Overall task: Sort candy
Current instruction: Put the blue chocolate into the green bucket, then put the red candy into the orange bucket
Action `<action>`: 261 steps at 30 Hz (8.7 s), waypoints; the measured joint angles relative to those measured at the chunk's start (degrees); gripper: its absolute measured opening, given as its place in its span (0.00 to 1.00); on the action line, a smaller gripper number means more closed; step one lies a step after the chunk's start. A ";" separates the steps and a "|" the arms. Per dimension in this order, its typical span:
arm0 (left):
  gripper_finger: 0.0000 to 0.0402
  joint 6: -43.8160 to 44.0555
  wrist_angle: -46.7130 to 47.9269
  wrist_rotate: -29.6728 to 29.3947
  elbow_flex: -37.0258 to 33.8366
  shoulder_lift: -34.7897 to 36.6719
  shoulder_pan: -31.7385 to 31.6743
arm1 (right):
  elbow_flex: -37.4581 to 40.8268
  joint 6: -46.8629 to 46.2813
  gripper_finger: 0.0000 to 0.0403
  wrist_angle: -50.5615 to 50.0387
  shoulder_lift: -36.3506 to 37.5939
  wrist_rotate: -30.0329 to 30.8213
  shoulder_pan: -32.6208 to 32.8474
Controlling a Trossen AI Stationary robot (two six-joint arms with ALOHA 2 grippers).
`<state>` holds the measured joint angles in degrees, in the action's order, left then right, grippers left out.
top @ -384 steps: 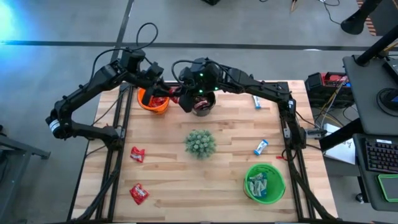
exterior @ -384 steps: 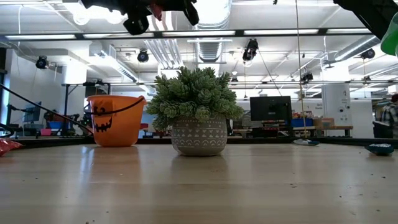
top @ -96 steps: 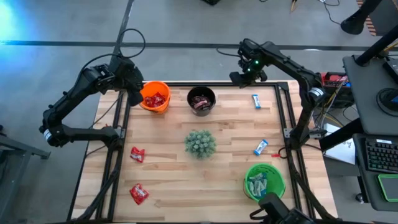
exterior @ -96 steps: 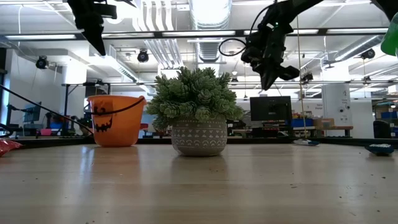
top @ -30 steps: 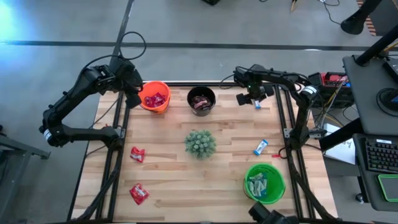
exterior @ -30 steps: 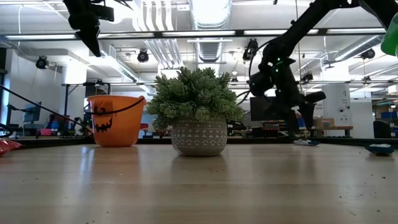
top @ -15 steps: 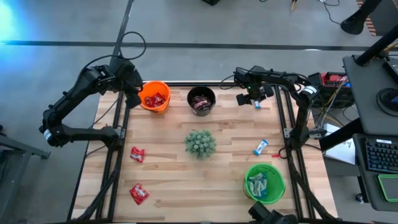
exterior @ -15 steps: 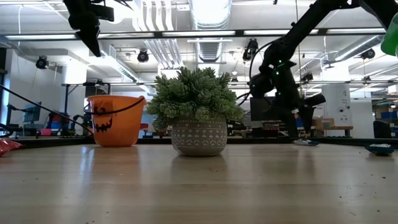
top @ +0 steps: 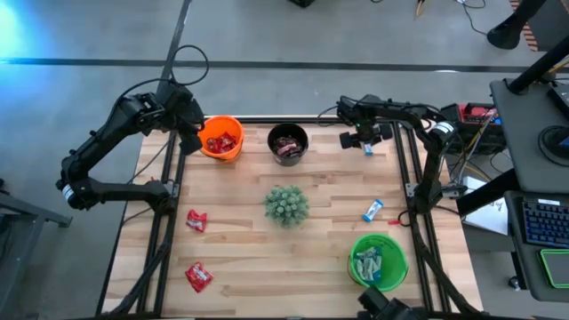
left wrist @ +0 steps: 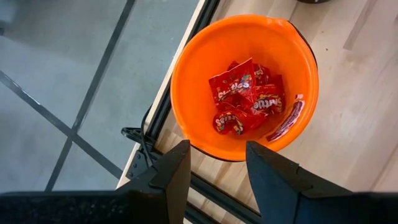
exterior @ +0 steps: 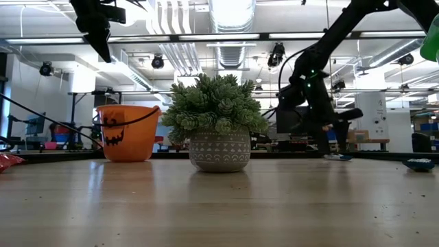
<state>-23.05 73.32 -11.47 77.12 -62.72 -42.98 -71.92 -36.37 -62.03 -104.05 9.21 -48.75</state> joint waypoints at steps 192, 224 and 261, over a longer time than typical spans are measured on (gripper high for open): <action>0.34 25.69 12.97 8.27 0.01 -7.08 -0.04 | 5.57 -41.62 0.45 5.27 38.88 -18.76 87.62; 0.58 40.03 16.74 16.74 5.03 -1.98 1.58 | 5.57 -50.61 0.44 -17.37 39.45 3.31 80.00; 0.57 29.07 11.05 25.54 -29.97 16.34 11.67 | 4.15 -39.52 0.44 -16.59 40.30 2.67 60.54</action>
<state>6.02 84.38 14.07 47.16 -46.38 -31.31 -67.77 -75.89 -78.62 -63.75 11.88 11.79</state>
